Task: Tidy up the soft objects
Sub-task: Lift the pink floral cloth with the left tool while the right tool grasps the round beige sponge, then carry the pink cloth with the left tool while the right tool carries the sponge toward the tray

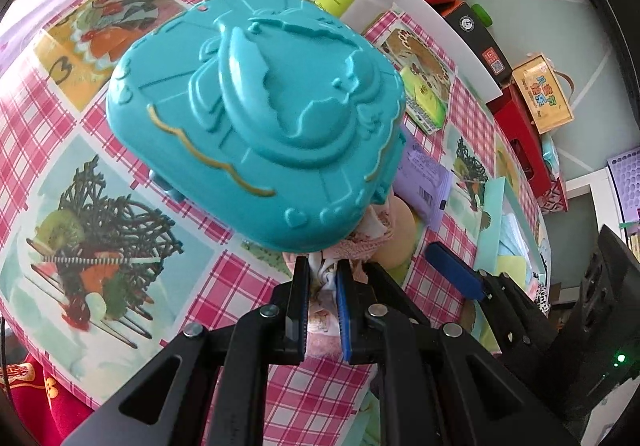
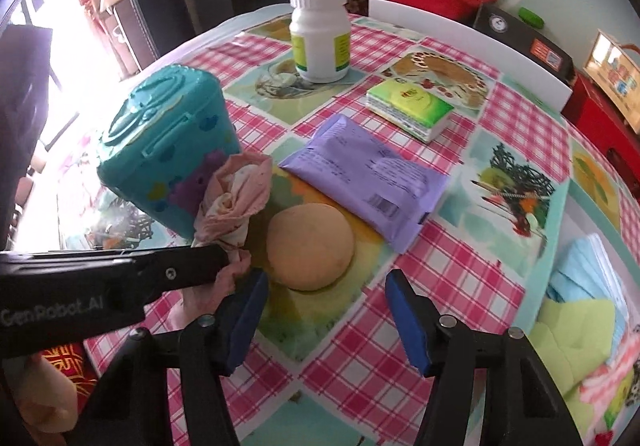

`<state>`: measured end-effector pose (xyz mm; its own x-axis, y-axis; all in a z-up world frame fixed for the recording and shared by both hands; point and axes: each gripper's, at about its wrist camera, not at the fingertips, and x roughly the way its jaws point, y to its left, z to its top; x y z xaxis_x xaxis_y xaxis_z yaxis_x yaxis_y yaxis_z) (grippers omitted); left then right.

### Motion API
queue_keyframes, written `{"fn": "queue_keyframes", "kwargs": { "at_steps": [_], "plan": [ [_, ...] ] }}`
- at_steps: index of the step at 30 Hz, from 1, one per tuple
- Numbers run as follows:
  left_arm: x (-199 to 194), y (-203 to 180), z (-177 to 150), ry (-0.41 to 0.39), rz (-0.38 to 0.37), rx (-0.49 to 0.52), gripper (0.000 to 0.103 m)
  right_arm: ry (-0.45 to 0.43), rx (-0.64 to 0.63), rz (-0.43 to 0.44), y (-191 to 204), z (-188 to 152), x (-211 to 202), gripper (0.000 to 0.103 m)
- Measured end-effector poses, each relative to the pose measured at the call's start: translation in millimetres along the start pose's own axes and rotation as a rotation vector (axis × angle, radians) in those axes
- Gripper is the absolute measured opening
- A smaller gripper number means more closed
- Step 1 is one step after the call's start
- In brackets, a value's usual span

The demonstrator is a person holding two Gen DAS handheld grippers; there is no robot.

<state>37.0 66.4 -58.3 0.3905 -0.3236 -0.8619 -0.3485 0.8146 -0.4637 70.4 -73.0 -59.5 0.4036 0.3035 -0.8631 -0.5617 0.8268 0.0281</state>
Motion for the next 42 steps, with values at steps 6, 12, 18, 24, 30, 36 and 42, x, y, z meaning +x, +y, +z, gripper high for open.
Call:
{"fn": "queue_keyframes", "kwargs": {
  "at_steps": [6,12,18,24,30,36,42],
  "plan": [
    [-0.6,4.7,0.2,0.011,-0.012,-0.014,0.013,0.006,-0.026,-0.009,4.8,6.4,9.1,0.058],
    [-1.8,8.1,0.4,0.014,-0.02,-0.026,0.013,0.004,-0.054,-0.028,9.8,9.2,13.4,0.058],
    [-1.8,8.4,0.2,0.017,-0.023,-0.027,0.013,-0.001,-0.07,-0.041,11.3,10.7,15.2,0.057],
    [0.3,6.2,1.1,0.021,-0.025,-0.028,0.013,-0.01,-0.076,-0.047,14.7,9.0,12.5,0.051],
    [3.7,3.8,1.9,0.027,-0.027,-0.02,0.013,-0.008,-0.054,-0.047,10.6,6.6,10.9,0.051],
    [7.5,0.4,3.1,0.032,-0.029,-0.018,0.013,-0.002,-0.02,-0.051,6.4,3.5,8.0,0.05],
    [12.2,-7.2,4.7,0.031,-0.041,-0.012,0.013,-0.001,0.019,-0.055,3.6,0.0,3.0,0.05]
  ]
}}
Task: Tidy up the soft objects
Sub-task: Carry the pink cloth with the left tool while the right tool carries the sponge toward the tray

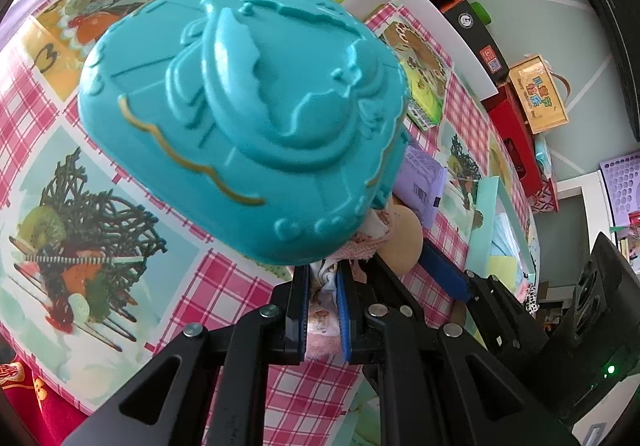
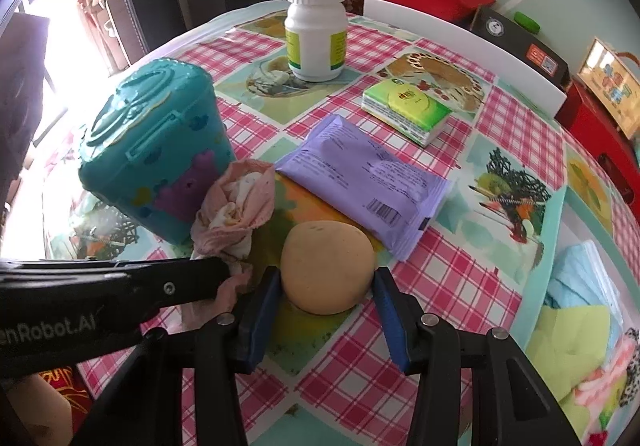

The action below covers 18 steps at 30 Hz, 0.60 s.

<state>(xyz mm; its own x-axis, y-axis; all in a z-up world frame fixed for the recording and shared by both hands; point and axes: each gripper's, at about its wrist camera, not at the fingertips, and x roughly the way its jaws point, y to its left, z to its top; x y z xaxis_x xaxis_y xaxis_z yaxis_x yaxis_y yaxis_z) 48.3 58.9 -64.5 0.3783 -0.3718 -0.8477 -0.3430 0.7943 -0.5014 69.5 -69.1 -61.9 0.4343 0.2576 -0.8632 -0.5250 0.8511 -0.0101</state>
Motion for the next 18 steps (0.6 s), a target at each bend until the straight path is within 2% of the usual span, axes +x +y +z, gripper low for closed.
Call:
{"fn": "queue_keyframes", "kwargs": {
  "at_steps": [13,18],
  "plan": [
    [3.6,-23.7,-0.1,0.007,-0.027,0.075,0.013,-0.019,0.099,-0.021,-16.5,-9.7,-17.9,0.05],
    [-0.8,-33.3,0.8,-0.005,-0.026,0.104,0.013,-0.053,0.145,-0.035,-26.2,-11.7,-33.2,0.05]
  ]
}}
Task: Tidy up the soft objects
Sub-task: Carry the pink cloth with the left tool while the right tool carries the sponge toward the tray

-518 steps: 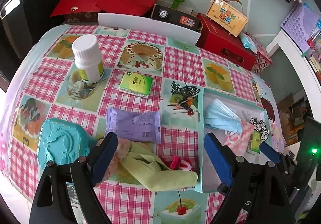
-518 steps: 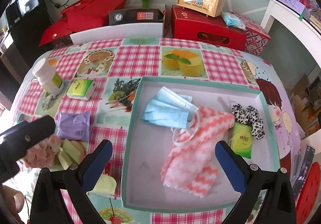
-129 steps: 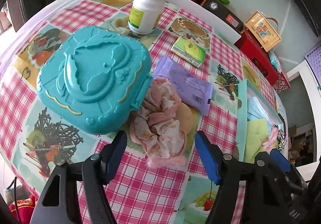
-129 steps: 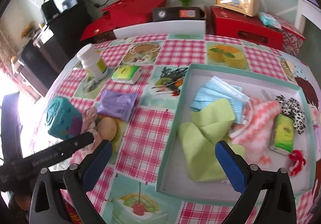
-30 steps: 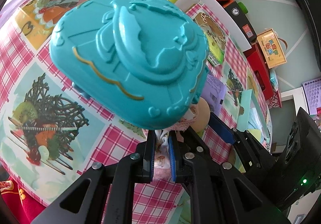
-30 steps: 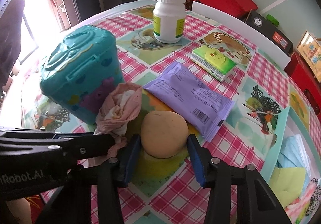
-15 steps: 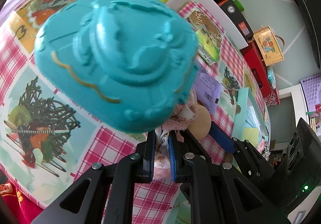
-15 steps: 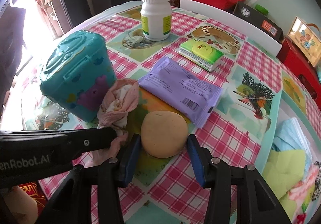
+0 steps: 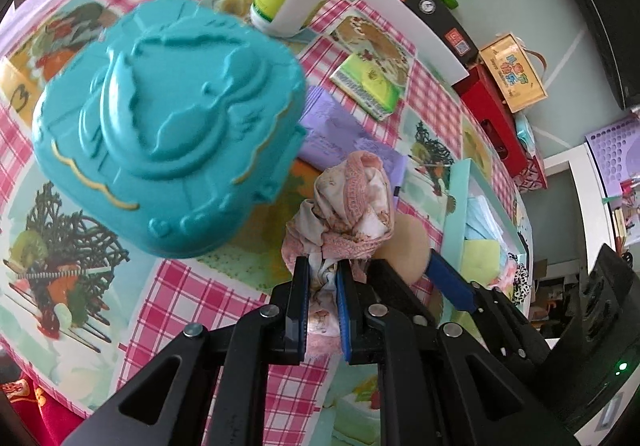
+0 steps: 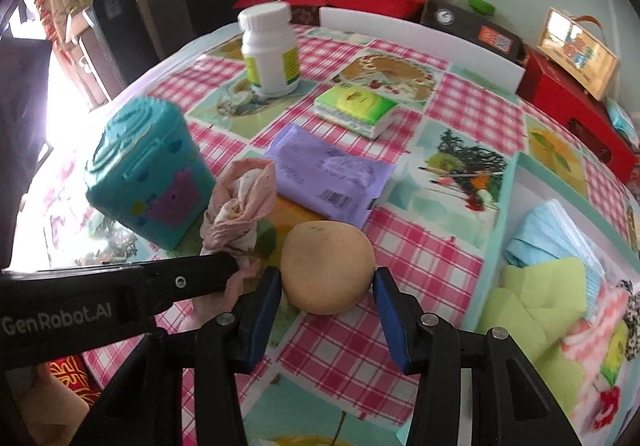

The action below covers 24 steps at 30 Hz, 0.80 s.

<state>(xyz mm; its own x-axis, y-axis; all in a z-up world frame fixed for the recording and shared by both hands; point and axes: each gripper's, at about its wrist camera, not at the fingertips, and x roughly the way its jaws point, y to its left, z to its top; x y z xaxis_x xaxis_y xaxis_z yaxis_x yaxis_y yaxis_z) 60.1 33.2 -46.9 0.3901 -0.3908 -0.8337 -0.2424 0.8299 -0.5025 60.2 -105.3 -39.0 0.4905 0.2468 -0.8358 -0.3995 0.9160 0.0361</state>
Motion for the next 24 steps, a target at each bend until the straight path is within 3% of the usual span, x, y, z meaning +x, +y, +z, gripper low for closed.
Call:
{"fn": "queue_keyframes", "kwargs": {
  "at_steps": [8,16,24],
  "plan": [
    [-24.7,-32.0,7.9,-0.061,0.016,0.094,0.013,-0.05,0.117,-0.074,-31.0,5.4,-27.2,0.05],
    [-54.7,-98.1,32.8,-0.153,0.025,0.274,0.013,-0.109,0.201,-0.143,-59.4,14.3,-56.1,0.05],
    [-61.6,-151.0,57.3,-0.205,0.036,0.389,0.013,-0.175,0.276,-0.207,-87.2,34.2,-82.8,0.05]
  ]
}}
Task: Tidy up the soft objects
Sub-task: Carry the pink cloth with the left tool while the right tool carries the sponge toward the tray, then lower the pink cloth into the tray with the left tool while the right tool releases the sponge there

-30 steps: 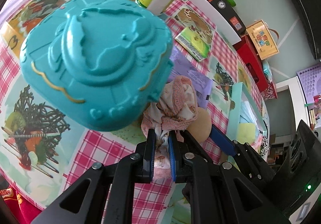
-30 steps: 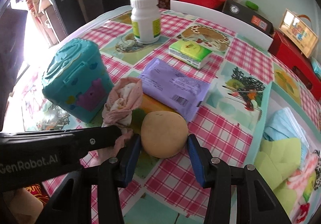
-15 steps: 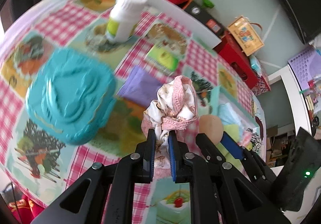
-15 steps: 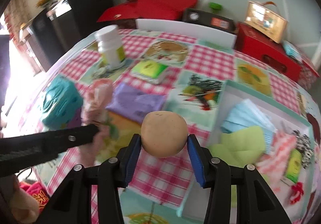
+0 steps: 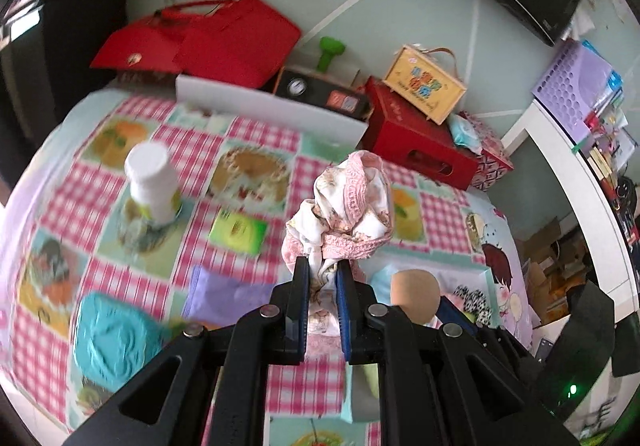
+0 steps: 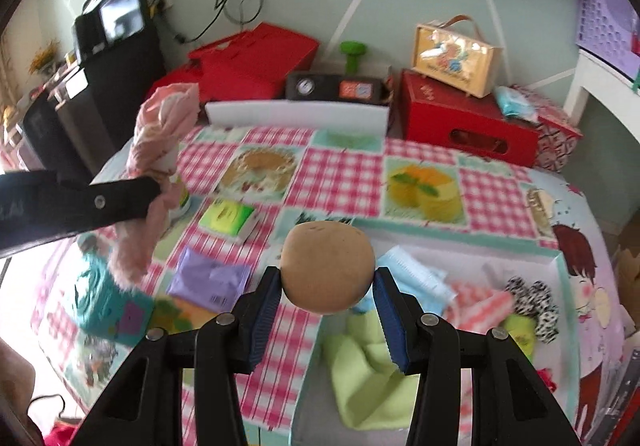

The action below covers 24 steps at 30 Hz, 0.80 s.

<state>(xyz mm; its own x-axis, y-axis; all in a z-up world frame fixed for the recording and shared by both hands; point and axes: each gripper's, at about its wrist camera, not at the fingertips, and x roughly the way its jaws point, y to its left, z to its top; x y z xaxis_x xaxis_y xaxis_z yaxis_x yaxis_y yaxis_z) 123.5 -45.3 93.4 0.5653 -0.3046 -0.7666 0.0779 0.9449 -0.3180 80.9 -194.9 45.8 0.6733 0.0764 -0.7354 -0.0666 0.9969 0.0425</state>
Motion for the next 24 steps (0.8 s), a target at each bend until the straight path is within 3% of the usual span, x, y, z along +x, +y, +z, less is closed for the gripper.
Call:
{"fn": "queue_keyframes", "kwargs": {
  "at_steps": [13,24],
  "plan": [
    [47.1,-35.2,20.0,0.028,-0.042,0.015,0.013,-0.03,0.159,-0.102,-64.7,25.6,9.5,0.05],
    [91.5,-70.8,16.9,0.073,-0.064,0.092,0.013,-0.015,0.304,-0.196,-145.6,16.9,13.7,0.05]
  ]
}}
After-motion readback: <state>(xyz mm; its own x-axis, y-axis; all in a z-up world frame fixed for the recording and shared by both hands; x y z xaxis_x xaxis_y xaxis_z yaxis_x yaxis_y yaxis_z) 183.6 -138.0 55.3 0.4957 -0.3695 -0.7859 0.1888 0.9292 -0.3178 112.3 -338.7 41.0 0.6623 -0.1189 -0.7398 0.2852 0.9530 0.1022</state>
